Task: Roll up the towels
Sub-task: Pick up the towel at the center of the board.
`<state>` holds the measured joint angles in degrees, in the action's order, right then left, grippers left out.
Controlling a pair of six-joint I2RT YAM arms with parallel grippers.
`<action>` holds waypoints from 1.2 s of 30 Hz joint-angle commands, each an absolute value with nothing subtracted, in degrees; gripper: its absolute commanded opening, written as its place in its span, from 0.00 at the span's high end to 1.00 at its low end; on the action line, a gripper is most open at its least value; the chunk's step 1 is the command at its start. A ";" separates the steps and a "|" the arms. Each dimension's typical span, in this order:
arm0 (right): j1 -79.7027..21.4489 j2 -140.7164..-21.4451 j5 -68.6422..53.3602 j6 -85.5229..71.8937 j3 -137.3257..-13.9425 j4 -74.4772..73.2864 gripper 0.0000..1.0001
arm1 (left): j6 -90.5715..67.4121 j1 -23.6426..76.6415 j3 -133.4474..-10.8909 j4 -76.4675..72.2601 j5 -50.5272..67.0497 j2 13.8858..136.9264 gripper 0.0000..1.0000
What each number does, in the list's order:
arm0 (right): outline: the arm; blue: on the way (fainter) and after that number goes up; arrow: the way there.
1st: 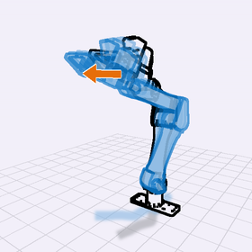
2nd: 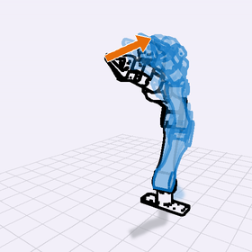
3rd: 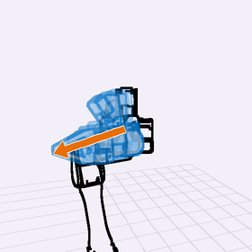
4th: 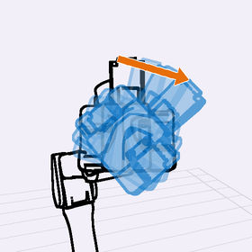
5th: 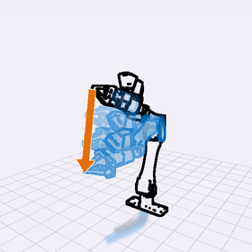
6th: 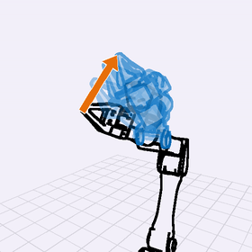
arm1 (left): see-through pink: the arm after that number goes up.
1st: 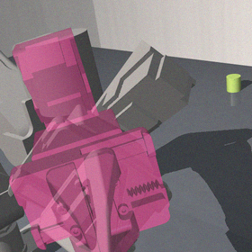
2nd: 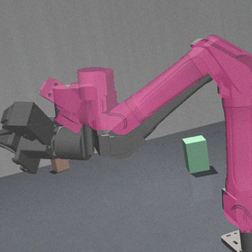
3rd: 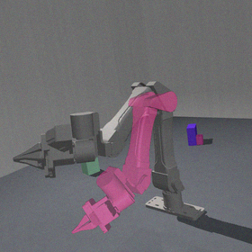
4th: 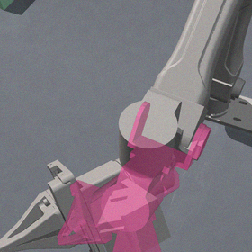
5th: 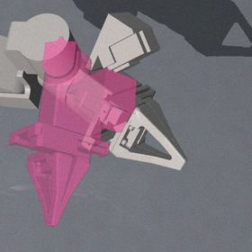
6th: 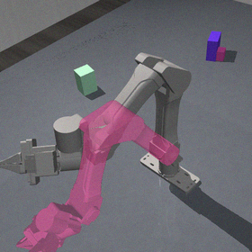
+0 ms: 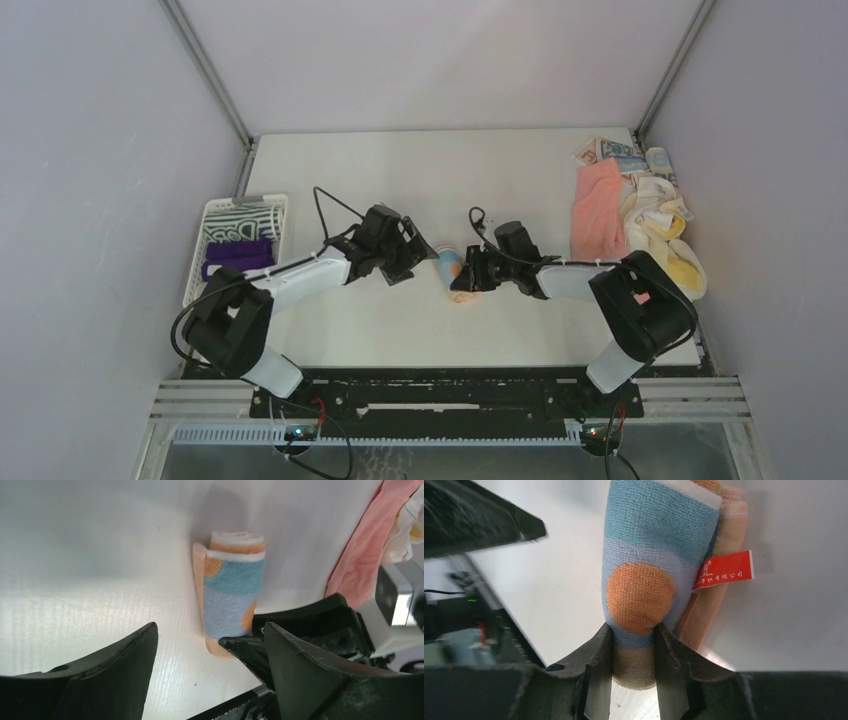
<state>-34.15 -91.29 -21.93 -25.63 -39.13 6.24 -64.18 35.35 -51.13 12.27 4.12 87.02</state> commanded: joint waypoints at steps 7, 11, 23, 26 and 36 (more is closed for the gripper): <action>-23.35 -109.42 -49.42 -51.16 -25.73 41.80 0.70 | -70.93 38.06 -45.18 -1.66 12.34 91.35 0.16; -22.76 -112.77 -49.70 -53.70 -24.86 45.30 0.70 | -71.95 38.63 -44.24 -3.76 11.81 91.20 0.16; -23.83 -108.92 -45.15 -47.42 -27.56 32.97 0.69 | -70.25 39.72 -49.83 16.51 0.01 87.09 0.21; -24.89 -107.77 -43.47 -45.72 -28.36 30.00 0.69 | -68.73 39.82 -50.82 20.43 -3.46 83.14 0.21; -26.64 -107.34 -41.11 -44.74 -29.55 27.38 0.69 | -66.71 42.80 -60.78 20.60 -0.24 91.68 0.22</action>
<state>-24.80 -105.06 -47.35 -48.51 -30.46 37.39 -68.82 42.09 -56.75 19.46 0.14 89.30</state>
